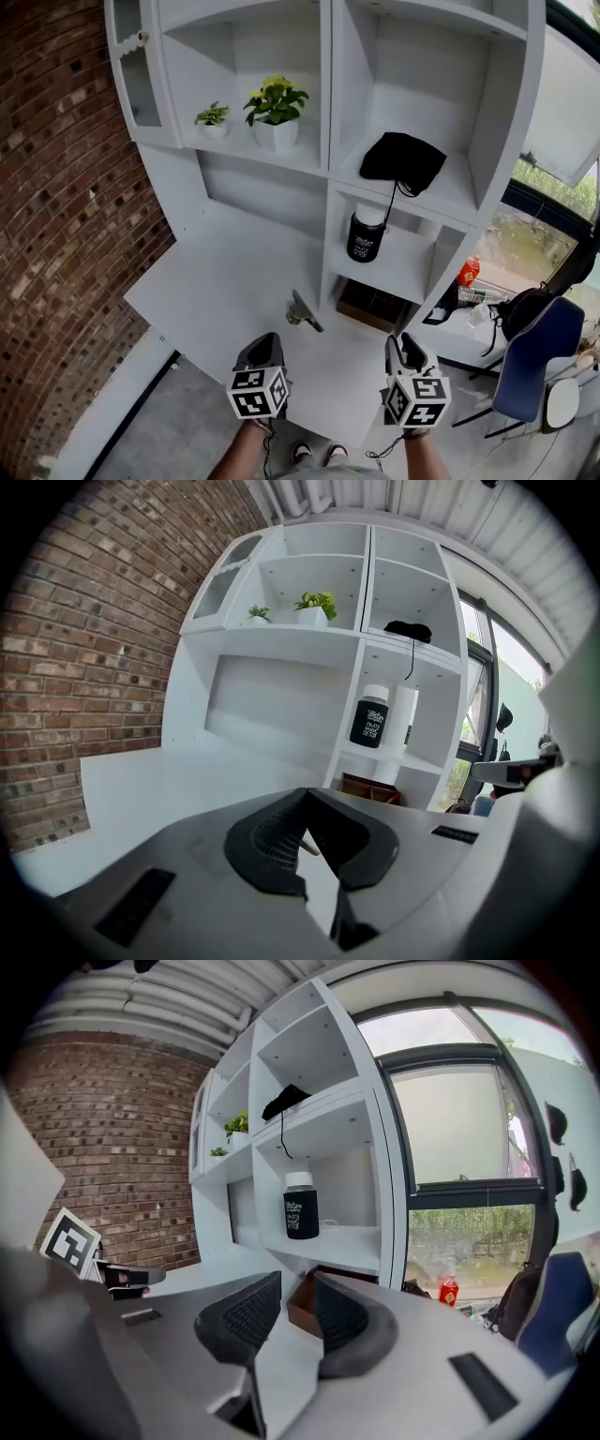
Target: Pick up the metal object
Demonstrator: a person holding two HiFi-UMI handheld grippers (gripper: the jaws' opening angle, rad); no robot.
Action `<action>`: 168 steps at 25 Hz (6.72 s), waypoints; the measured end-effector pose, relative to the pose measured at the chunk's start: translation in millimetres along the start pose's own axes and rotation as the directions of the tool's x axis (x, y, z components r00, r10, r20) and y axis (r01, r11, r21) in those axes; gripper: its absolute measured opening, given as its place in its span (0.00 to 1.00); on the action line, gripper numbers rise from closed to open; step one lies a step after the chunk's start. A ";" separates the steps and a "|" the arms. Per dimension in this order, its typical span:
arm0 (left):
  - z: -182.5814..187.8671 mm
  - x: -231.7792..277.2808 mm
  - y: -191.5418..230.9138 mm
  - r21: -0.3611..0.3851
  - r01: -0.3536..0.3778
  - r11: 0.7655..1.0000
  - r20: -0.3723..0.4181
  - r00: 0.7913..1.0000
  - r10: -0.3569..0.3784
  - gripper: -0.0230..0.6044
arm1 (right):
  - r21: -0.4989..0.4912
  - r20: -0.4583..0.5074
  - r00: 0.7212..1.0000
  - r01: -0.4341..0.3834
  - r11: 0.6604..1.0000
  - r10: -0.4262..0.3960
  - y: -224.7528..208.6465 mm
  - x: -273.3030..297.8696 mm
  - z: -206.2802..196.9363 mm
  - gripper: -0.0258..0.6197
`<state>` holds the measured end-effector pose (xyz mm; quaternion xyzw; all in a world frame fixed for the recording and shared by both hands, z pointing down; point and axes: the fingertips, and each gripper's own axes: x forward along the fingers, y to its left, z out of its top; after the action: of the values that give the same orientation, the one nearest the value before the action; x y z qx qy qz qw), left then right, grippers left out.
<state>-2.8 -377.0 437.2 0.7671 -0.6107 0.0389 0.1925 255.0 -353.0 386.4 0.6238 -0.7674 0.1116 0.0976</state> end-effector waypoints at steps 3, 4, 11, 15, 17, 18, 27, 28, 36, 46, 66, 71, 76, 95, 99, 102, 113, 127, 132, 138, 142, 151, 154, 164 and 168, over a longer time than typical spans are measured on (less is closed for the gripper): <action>-1.7 -2.9 1.8 0.021 -0.020 1.000 0.000 1.000 0.020 0.05 | 0.001 -0.002 1.000 -0.013 1.000 0.013 -1.9 4.7 1.5 0.21; -2.8 -3.7 2.6 0.025 -0.026 0.999 -0.001 1.000 0.026 0.06 | 0.002 -0.003 1.000 -0.016 1.000 0.016 -2.1 6.2 1.8 0.21; -10.8 -18.0 22.4 0.002 -0.102 0.995 0.000 0.995 0.102 0.05 | -0.024 -0.032 0.996 -0.088 0.996 0.088 15.4 21.4 -3.4 0.21; -13.6 -33.4 45.3 -0.025 -0.174 0.984 0.004 0.985 0.174 0.06 | -0.043 -0.054 0.987 -0.152 0.987 0.150 34.6 34.4 -6.7 0.21; -16.3 -42.8 56.6 -0.038 -0.211 0.977 0.005 0.977 0.211 0.06 | -0.052 -0.065 0.981 -0.188 0.981 0.184 45.9 41.5 -8.5 0.21; -17.3 -47.6 61.8 -0.044 -0.228 0.973 0.007 0.973 0.229 0.06 | -0.058 -0.069 0.977 -0.206 0.977 0.202 52.0 45.4 -9.0 0.21; -31.6 -95.1 103.4 -0.099 -0.371 0.923 0.005 0.928 0.373 0.06 | -0.097 -0.097 0.944 -0.324 0.941 0.315 97.1 75.1 -11.0 0.21; -33.2 -99.6 107.3 -0.104 -0.384 0.918 0.006 0.922 0.387 0.06 | -0.102 -0.101 0.940 -0.334 0.937 0.325 101.4 77.9 -11.9 0.21; -55.7 -112.3 128.0 -0.161 -0.446 0.880 -0.018 0.893 0.449 0.06 | -0.165 -0.159 0.914 -0.397 0.903 0.373 126.7 106.0 -30.0 0.21; -96.9 -103.5 161.1 -0.209 -0.482 0.851 -0.067 0.875 0.480 0.06 | -0.275 -0.269 0.888 -0.441 0.854 0.372 152.8 151.6 -75.8 0.21; -197.7 -100.8 240.8 -0.319 -0.582 0.748 -0.171 0.811 0.559 0.05 | -0.482 -0.362 0.899 -0.408 0.776 0.248 182.3 249.2 -154.1 0.22; -209.3 -103.0 253.2 -0.321 -0.599 0.733 -0.192 0.799 0.570 0.06 | -0.531 -0.368 0.907 -0.386 0.754 0.204 185.7 265.4 -162.2 0.22; -209.9 -104.1 263.2 -0.324 -0.605 0.727 -0.196 0.795 0.574 0.05 | -0.572 -0.362 0.918 -0.358 0.738 0.164 186.8 275.6 -163.8 0.21; -220.8 -98.4 277.4 -0.337 -0.603 0.723 -0.221 0.797 0.562 0.05 | -0.666 -0.358 0.933 -0.282 0.691 0.036 174.4 294.9 -181.0 0.21; -222.7 -99.3 278.6 -0.336 -0.605 0.722 -0.224 0.795 0.563 0.05 | -0.674 -0.362 0.932 -0.281 0.683 0.026 172.1 297.9 -185.2 0.21; -223.7 -99.9 279.7 -0.336 -0.607 0.720 -0.227 0.794 0.564 0.06 | -0.678 -0.360 0.933 -0.275 0.682 0.018 171.2 299.6 -185.9 0.21; -225.1 -101.2 281.5 -0.361 -0.610 0.705 -0.228 0.791 0.567 0.05 | -0.680 -0.360 0.933 -0.264 0.684 0.002 169.5 301.3 -185.1 0.18; -215.9 -103.2 282.0 -0.354 -0.605 0.713 -0.221 0.795 0.564 0.05 | -0.679 -0.370 0.928 -0.244 0.692 -0.036 164.8 300.2 -181.1 0.14; -213.7 -106.2 283.6 -0.354 -0.605 0.713 -0.217 0.795 0.567 0.06 | -0.693 -0.354 0.934 -0.224 0.686 -0.053 161.9 298.6 -176.4 0.11; -211.6 -107.7 280.7 -0.356 -0.601 0.716 -0.211 0.798 0.564 0.05 | -0.719 -0.330 0.941 -0.204 0.665 -0.069 158.4 296.7 -168.9 0.04; -209.0 -109.5 278.1 -0.356 -0.599 0.717 -0.206 0.799 0.565 0.06 | -0.722 -0.336 0.939 -0.208 0.660 -0.071 155.9 295.3 -170.1 0.04; -194.0 -121.7 274.4 -0.348 -0.605 0.716 -0.184 0.794 0.580 0.05 | -0.704 -0.329 0.944 -0.222 0.675 -0.033 161.5 284.8 -160.2 0.04; -185.7 -124.3 269.9 -0.346 -0.601 0.721 -0.171 0.796 0.581 0.06 | -0.699 -0.328 0.945 -0.231 0.676 -0.016 164.4 278.2 -154.7 0.04; -148.7 -138.6 245.3 -0.329 -0.590 0.737 -0.118 0.800 0.588 0.05 | -0.669 -0.325 0.943 -0.286 0.687 0.076 171.3 237.6 -126.0 0.04; -124.6 -142.0 226.0 -0.315 -0.571 0.758 -0.089 0.813 0.576 0.05 | -0.656 -0.308 0.944 -0.300 0.693 0.118 171.9 210.8 -104.3 0.04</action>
<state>-231.7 -244.1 566.4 0.5007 -0.8148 -0.0112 0.2919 45.1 -485.8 538.5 0.4309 -0.8012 -0.0989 0.4033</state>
